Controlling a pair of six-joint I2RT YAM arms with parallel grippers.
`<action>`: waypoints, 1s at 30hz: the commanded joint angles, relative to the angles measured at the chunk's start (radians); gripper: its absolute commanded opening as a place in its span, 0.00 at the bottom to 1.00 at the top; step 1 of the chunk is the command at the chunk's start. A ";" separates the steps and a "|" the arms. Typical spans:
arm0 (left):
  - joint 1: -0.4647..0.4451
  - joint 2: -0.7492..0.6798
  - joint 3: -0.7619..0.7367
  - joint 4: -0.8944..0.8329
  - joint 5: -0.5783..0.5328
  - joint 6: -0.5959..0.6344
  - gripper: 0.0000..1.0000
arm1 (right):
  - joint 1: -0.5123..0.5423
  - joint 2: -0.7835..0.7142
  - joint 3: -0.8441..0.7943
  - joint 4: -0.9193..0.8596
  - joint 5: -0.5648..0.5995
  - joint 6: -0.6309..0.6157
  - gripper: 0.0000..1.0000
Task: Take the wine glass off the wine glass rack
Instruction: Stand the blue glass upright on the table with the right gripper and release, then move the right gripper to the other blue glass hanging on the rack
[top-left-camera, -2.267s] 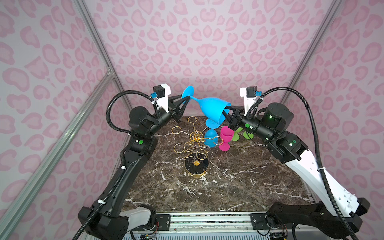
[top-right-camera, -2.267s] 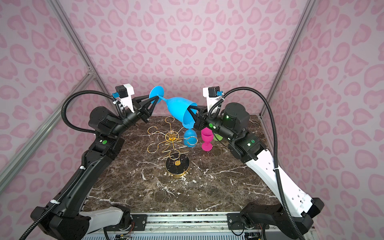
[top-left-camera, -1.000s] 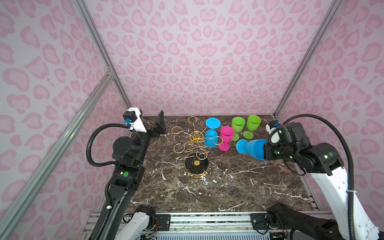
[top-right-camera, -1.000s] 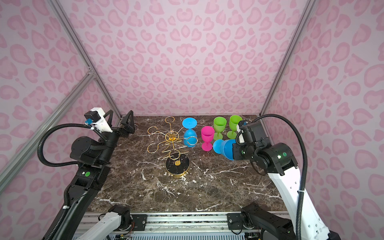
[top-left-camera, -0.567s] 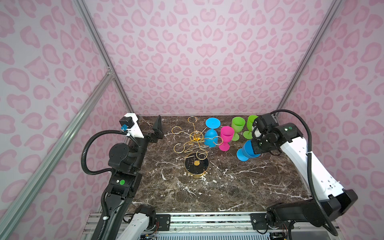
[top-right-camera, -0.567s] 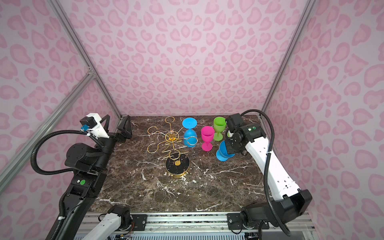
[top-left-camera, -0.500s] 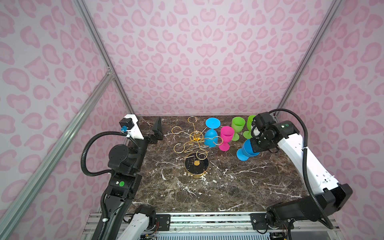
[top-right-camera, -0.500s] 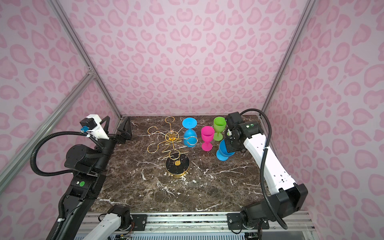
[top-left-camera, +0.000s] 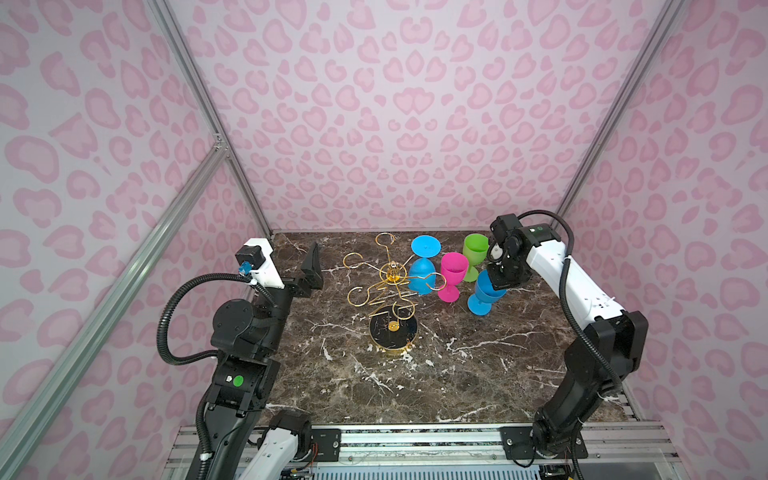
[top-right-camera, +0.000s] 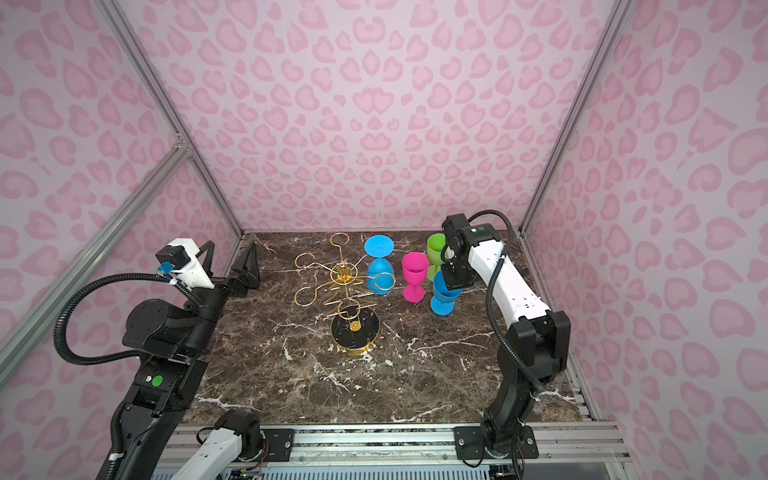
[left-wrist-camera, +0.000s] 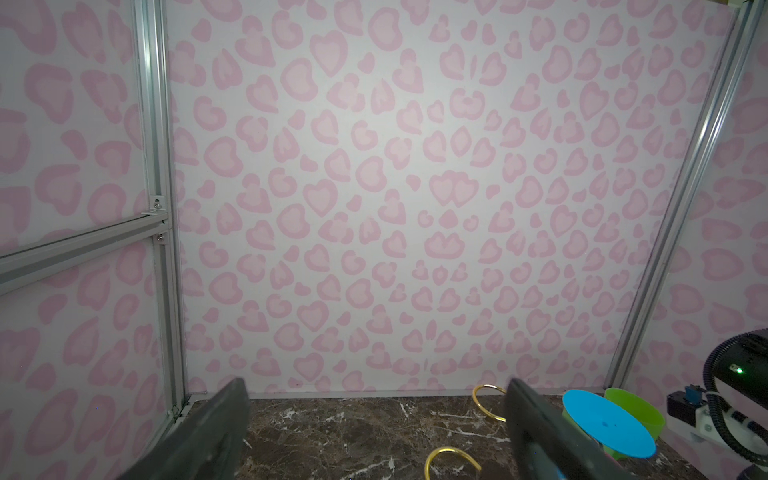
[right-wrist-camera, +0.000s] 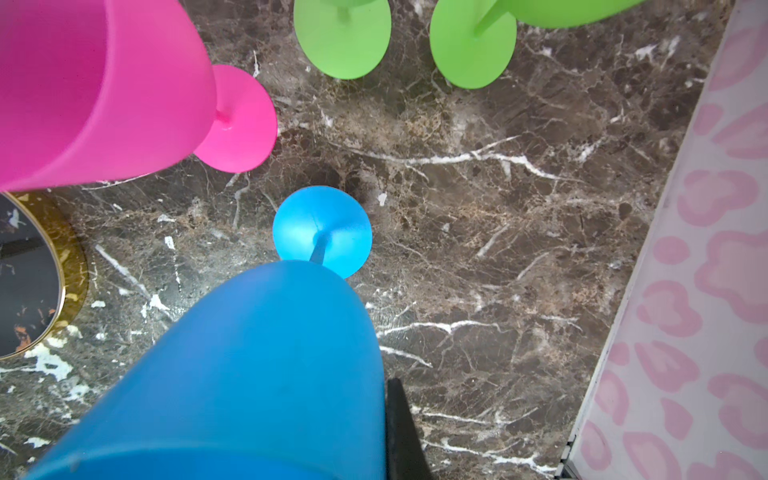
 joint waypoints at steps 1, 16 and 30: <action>0.001 -0.014 -0.006 -0.001 -0.015 0.009 0.97 | -0.003 0.046 0.028 -0.004 0.000 -0.024 0.00; 0.000 -0.035 0.004 -0.013 -0.022 0.008 0.97 | -0.011 0.147 0.087 -0.018 -0.008 -0.039 0.09; 0.000 -0.036 0.004 -0.009 -0.021 0.002 0.97 | -0.013 0.055 0.257 -0.072 -0.088 -0.022 0.19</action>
